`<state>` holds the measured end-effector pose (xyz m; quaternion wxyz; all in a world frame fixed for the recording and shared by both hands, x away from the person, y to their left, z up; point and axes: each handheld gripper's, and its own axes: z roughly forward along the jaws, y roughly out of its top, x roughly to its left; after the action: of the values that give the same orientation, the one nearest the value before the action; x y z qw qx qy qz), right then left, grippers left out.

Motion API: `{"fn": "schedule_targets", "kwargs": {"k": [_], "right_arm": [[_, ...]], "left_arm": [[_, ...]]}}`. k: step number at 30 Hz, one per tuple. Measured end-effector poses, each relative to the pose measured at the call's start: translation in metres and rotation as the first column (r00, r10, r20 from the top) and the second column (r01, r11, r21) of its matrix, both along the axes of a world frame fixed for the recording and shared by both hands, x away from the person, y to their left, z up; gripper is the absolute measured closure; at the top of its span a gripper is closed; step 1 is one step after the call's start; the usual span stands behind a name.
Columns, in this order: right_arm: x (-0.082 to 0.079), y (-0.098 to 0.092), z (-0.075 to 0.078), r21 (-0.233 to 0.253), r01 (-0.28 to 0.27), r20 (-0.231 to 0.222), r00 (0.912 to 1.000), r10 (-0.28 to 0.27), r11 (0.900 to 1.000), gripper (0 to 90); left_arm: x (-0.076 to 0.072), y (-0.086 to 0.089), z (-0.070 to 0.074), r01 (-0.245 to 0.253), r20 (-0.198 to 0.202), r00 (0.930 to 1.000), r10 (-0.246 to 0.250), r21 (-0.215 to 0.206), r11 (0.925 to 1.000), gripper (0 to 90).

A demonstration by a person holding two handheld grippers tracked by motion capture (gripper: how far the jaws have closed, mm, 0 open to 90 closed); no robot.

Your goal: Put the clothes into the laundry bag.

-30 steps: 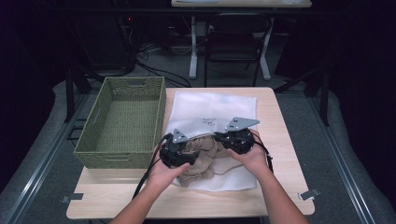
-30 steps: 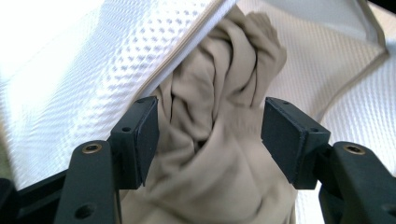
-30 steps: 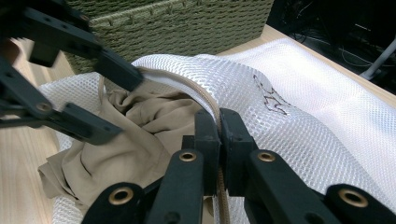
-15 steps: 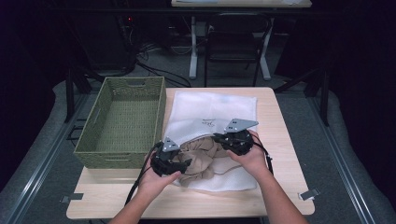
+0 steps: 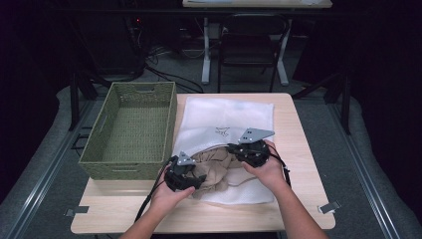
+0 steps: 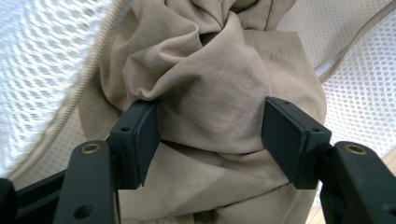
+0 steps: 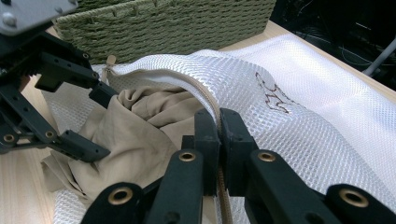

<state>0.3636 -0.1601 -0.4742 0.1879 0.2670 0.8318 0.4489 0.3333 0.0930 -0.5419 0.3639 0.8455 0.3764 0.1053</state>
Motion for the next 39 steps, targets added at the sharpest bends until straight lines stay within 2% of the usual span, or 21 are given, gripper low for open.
{"fn": "schedule_targets", "kwargs": {"k": [4,9,14,20,26,32,39], "right_arm": [[0.0,0.001,0.0,-0.003,-0.003,0.002,1.0,0.003,1.0,86.8],[-0.001,0.001,0.0,-0.004,-0.003,0.003,1.0,0.003,1.0,86.8],[-0.001,0.001,0.0,-0.002,-0.002,0.003,1.0,0.002,1.0,86.8],[-0.002,0.001,0.0,-0.002,-0.004,0.003,1.0,0.004,1.0,86.8],[-0.002,0.002,0.0,-0.001,-0.004,0.007,1.0,0.004,1.0,86.9],[-0.003,0.002,0.0,-0.003,-0.006,0.008,1.0,0.006,1.0,87.0],[-0.004,0.006,0.001,-0.006,-0.014,0.014,0.9998,0.014,1.0,87.0]], "left_arm": [[0.0,-0.004,-0.005,0.026,-0.012,0.9996,-0.026,0.016,0.9995,37.0],[-0.001,-0.008,-0.01,0.038,0.0,0.9993,-0.038,0.027,0.9989,38.6],[-0.001,-0.011,-0.014,0.05,-0.003,0.9987,-0.05,0.045,0.9977,48.0],[0.0,-0.012,-0.018,0.055,-0.033,0.998,-0.054,0.033,0.998,59.1],[0.0,-0.013,-0.018,0.058,-0.029,0.9979,-0.058,0.028,0.9979,68.9],[-0.002,-0.014,-0.018,0.052,-0.001,0.9987,-0.052,0.015,0.9986,73.0],[0.001,-0.014,-0.014,0.055,-0.012,0.9984,-0.055,0.003,0.9985,75.7]]}}
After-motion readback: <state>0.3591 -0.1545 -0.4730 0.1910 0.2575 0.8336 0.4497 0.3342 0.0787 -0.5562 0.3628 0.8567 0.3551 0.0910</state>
